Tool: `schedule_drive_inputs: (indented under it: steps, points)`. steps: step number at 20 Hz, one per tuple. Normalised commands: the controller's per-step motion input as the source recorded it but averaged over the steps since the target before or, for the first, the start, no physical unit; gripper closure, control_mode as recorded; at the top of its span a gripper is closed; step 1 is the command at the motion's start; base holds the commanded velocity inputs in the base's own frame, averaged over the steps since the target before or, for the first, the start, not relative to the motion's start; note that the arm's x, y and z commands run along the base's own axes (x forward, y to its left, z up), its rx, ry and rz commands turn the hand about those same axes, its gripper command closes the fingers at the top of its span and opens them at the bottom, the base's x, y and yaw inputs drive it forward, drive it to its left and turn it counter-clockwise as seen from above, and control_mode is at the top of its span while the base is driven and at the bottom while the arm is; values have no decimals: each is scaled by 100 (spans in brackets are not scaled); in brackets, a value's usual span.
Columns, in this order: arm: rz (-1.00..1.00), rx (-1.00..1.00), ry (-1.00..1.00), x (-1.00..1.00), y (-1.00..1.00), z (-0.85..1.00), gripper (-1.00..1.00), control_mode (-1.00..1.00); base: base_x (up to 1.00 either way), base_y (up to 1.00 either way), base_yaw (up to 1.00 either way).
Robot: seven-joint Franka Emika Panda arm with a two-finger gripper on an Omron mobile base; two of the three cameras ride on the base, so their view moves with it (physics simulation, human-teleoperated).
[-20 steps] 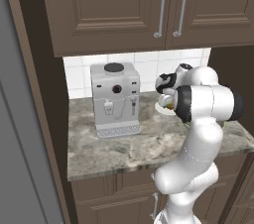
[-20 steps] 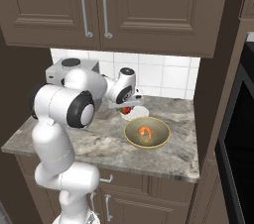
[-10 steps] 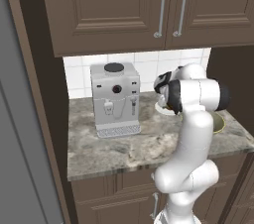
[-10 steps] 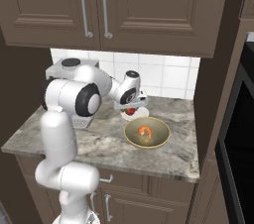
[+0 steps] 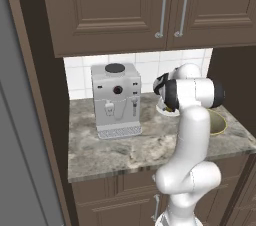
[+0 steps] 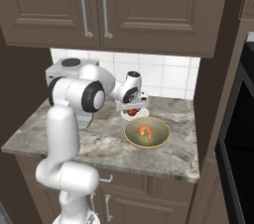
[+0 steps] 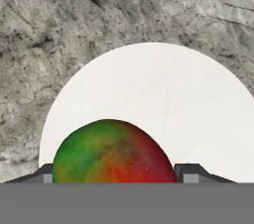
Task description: Remove the mango from the bowl and place it on the small plate. Then place the bowl with only the shrimp in the microwave, close the door, and press the start button to microwave the shrimp.
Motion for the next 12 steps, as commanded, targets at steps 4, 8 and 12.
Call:
schedule_drive_inputs:
  steps: [4, 8, 12]
  points:
    - [0, -4, 0, -1, 4, 0, -100, -100, 0, 0, 0]
    - [0, -2, -2, -24, 13, 27, -100, -100, 0, 0, 0]
    - [0, -3, -14, -53, 17, 71, -100, -100, 0, 0, 0]
